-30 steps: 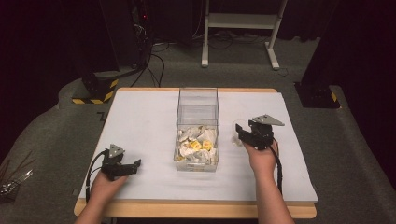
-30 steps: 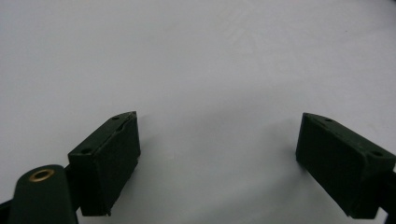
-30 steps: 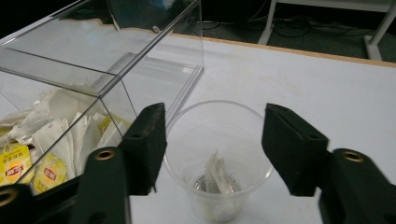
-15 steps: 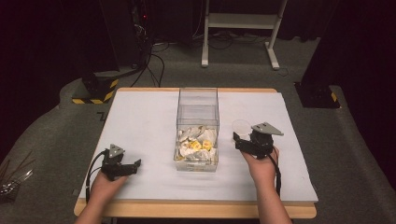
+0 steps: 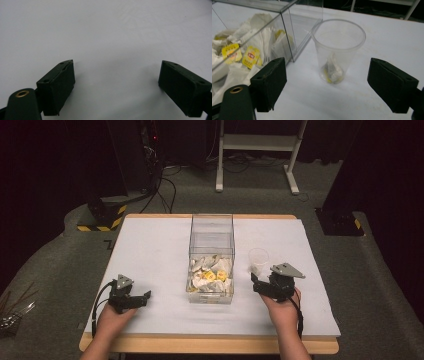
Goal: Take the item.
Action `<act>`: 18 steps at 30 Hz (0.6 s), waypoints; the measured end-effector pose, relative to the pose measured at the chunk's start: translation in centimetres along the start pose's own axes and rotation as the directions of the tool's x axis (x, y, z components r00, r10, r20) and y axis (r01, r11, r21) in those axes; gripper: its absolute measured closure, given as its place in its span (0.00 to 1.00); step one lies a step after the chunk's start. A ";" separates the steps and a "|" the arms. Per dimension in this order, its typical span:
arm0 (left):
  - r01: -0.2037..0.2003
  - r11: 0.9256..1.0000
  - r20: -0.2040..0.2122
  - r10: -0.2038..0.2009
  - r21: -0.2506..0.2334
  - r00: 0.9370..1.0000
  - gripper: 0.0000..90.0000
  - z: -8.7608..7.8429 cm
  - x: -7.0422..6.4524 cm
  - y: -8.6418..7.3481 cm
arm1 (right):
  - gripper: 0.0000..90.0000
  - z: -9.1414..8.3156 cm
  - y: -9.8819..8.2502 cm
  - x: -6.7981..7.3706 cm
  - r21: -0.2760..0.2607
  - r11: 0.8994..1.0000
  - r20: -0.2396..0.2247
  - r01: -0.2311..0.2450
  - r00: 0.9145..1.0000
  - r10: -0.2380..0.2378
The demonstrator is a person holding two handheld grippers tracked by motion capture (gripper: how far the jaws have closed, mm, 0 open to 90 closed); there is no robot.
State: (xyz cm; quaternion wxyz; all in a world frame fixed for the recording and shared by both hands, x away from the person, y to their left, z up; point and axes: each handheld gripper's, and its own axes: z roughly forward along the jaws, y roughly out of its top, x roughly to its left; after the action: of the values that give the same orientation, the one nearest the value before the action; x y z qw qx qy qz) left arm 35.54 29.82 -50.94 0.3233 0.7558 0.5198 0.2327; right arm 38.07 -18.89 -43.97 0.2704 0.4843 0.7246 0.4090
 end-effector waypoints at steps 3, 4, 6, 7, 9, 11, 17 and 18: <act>0.000 1.000 0.000 0.000 0.000 1.000 0.15 0.0 0.0 0.0 | 0.18 0.0 -0.7 -0.1 0.019 1.000 0.005 -0.003 1.000 0.003; 0.001 1.000 0.000 -0.001 -0.001 1.000 0.15 0.0 0.0 0.0 | 0.18 0.0 -1.2 -0.2 0.030 1.000 0.008 -0.004 1.000 0.004; 0.001 1.000 0.000 -0.001 -0.001 1.000 0.15 0.0 0.0 0.0 | 0.18 -0.1 -1.5 -0.3 0.038 0.999 0.010 -0.007 1.000 0.007; 0.002 1.000 -0.001 -0.002 -0.001 1.000 0.15 0.0 0.0 0.0 | 0.18 0.0 -1.7 -0.4 0.042 0.999 0.011 -0.005 1.000 0.005; 0.001 1.000 0.000 -0.001 0.000 1.000 0.15 0.0 0.0 0.0 | 0.18 0.0 -2.3 -0.5 0.059 0.998 0.015 -0.011 1.000 0.010; 0.001 1.000 0.000 -0.001 0.000 1.000 0.15 0.0 0.0 0.0 | 0.18 0.1 -2.7 -0.6 0.073 0.997 0.020 -0.012 1.000 0.010; 0.001 1.000 0.000 -0.001 -0.001 1.000 0.15 0.0 0.0 0.0 | 0.18 0.9 -4.6 -1.1 0.136 0.990 0.029 -0.026 0.999 0.022; 0.001 1.000 0.000 -0.001 -0.001 1.000 0.15 0.0 0.0 0.0 | 0.18 1.2 -5.0 -1.2 0.155 0.988 0.032 -0.027 0.999 0.023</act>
State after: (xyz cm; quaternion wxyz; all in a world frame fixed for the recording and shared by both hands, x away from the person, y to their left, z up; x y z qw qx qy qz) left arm 35.54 29.81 -50.94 0.3235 0.7555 0.5200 0.2328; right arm 37.04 -20.59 -48.91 0.2375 0.5190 0.7441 0.3473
